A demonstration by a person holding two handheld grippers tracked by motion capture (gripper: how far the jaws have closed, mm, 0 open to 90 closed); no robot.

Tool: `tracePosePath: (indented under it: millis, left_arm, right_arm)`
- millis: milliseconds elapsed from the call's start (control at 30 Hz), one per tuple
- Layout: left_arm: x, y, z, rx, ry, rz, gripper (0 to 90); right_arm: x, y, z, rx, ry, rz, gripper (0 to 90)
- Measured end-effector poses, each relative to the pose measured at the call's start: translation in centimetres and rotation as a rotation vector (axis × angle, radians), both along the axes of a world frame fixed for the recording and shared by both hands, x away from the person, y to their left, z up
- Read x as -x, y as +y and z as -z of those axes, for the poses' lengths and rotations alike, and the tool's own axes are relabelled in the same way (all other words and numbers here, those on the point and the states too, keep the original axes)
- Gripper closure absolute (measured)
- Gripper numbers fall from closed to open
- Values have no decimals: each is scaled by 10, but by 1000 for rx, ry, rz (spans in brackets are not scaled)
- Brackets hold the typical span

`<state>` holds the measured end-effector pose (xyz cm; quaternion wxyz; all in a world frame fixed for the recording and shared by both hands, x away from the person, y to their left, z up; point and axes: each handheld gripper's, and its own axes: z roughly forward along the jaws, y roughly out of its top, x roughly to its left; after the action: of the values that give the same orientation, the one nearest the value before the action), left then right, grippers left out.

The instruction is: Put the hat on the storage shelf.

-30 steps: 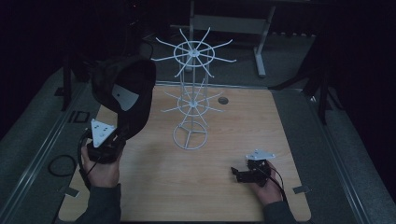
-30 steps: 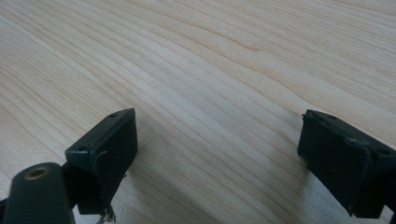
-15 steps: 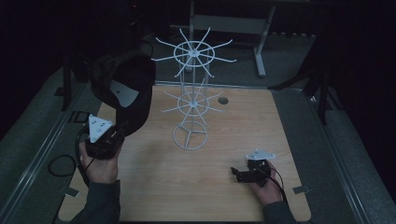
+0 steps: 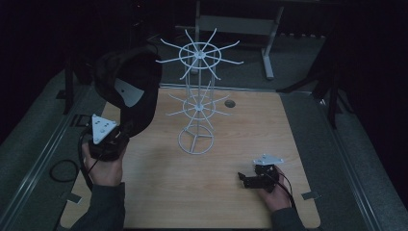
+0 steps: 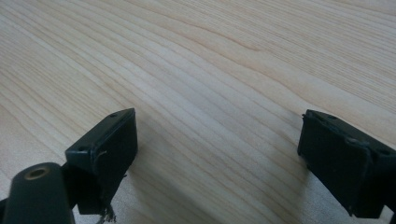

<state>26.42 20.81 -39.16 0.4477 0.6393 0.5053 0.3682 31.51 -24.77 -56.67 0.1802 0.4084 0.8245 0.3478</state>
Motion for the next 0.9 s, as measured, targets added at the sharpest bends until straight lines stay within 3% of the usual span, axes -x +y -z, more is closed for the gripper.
tracePosePath:
  millis: [367, 900]
  left_arm:
    - [-3, -6, -5, -10, -10, 11, 864]
    - [-20, -8, -14, -4, -2, 8, 864]
  right_arm:
    - [0, 0, 0, 0, 0, 0, 118]
    - [0, 0, 0, 0, 2, 0, 119]
